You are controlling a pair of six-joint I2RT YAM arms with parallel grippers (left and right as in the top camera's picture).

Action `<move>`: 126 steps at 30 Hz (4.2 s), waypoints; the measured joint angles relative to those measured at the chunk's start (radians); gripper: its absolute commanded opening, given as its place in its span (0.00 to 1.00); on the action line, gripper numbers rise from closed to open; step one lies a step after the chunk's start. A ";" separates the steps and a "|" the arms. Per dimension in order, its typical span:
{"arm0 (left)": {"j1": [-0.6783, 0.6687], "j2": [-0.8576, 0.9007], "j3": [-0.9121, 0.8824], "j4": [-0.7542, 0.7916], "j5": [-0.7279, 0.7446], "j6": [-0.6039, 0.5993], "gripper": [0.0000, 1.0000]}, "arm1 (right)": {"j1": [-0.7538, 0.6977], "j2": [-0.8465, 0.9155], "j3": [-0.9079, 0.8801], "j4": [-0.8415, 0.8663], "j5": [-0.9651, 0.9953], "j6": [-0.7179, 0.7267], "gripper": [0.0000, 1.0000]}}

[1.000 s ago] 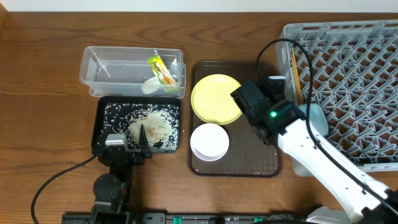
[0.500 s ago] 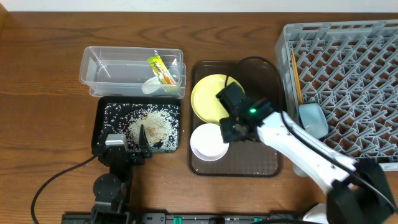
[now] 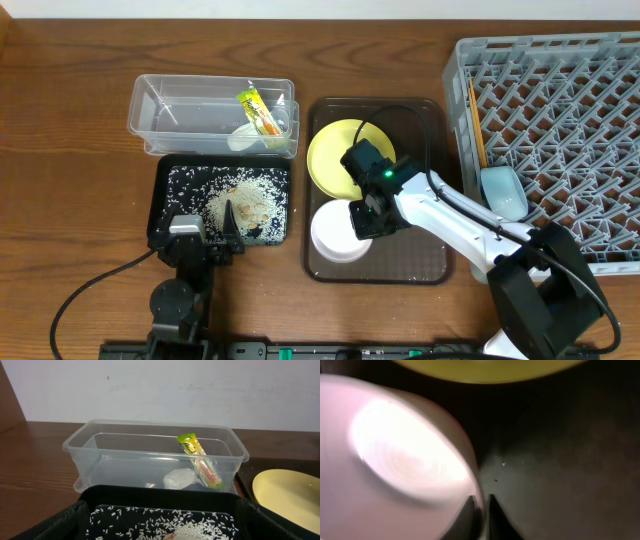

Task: Sort waste into correct bins and load items into the dishwasher rack
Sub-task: 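Reach the right gripper to the white bowl on the brown tray and grasp it, then carry the white bowl into the dish rack with the right gripper, then reach the right gripper to the yellow plate edge and grasp it, then lift the yellow plate and stand it upright in the dish rack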

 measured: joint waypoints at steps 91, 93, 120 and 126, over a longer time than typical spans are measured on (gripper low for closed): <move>0.000 0.000 0.000 0.000 0.000 0.000 0.94 | -0.127 -0.085 0.106 0.041 0.269 0.070 0.60; 0.000 0.000 0.000 0.000 0.000 0.000 0.95 | -0.129 -0.032 0.105 0.077 0.244 0.105 0.58; 0.000 0.000 0.000 0.000 0.000 0.000 0.95 | -0.303 -0.328 0.088 0.131 0.403 0.044 0.01; 0.000 0.000 0.000 0.000 0.000 0.000 0.94 | -0.359 -0.549 0.091 0.103 0.840 -0.015 0.01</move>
